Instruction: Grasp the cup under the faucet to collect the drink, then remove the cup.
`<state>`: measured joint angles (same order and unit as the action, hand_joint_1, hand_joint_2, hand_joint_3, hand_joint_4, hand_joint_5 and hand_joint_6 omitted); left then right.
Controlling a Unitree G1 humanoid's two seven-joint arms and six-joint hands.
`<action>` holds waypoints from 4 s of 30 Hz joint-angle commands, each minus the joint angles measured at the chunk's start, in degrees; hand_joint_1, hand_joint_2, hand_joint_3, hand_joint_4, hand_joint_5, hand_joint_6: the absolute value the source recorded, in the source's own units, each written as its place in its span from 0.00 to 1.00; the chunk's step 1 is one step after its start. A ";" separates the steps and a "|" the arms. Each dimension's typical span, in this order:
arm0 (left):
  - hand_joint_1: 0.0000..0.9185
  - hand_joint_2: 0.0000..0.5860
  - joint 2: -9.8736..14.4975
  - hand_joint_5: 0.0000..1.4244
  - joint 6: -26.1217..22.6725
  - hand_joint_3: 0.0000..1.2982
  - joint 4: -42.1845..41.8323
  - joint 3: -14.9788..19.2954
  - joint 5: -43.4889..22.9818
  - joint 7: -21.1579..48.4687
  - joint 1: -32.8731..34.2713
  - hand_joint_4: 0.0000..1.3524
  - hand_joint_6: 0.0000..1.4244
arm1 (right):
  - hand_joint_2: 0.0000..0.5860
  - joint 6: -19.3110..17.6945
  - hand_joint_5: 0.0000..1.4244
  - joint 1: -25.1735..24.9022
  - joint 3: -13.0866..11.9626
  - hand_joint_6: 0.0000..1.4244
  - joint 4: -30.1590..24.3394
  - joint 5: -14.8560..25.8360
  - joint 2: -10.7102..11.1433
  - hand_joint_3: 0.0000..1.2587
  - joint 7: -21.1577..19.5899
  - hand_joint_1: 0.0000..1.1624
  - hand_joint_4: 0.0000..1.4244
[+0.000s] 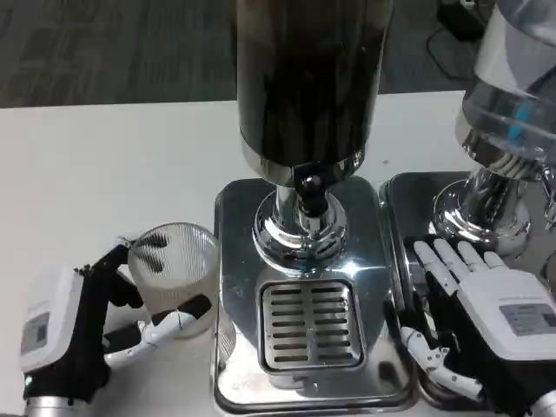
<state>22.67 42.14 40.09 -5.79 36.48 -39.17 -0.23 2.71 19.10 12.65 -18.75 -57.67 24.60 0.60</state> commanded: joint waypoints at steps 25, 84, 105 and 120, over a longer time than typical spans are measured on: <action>0.39 0.27 3.33 0.62 8.90 0.45 2.59 -9.11 4.34 1.58 10.40 0.48 0.63 | 0.80 5.68 0.00 3.86 0.42 0.01 -2.95 -4.04 -6.91 0.01 -5.06 0.10 0.00; 0.02 0.13 5.49 0.45 6.28 0.27 5.53 -9.87 -3.28 7.55 11.31 0.30 0.29 | 0.79 4.71 0.00 1.13 -0.46 0.01 -1.75 -2.02 -2.88 0.00 -4.35 0.16 0.00; 0.00 0.36 4.92 0.00 0.67 0.00 -12.60 1.15 -18.01 22.64 1.28 0.00 0.00 | 0.89 1.49 0.00 2.38 -2.00 0.00 -1.19 -4.97 3.31 0.00 -3.52 0.07 0.00; 0.00 0.43 2.07 0.00 -2.59 0.03 -36.04 5.34 -41.77 44.47 0.39 0.00 0.00 | 0.89 0.40 0.00 -0.20 -2.43 0.00 1.13 -3.69 3.92 0.00 -2.64 0.05 0.00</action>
<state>25.32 40.61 7.71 -1.17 -2.12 2.27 1.02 3.75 19.77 10.57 -18.28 -62.01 27.68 -2.29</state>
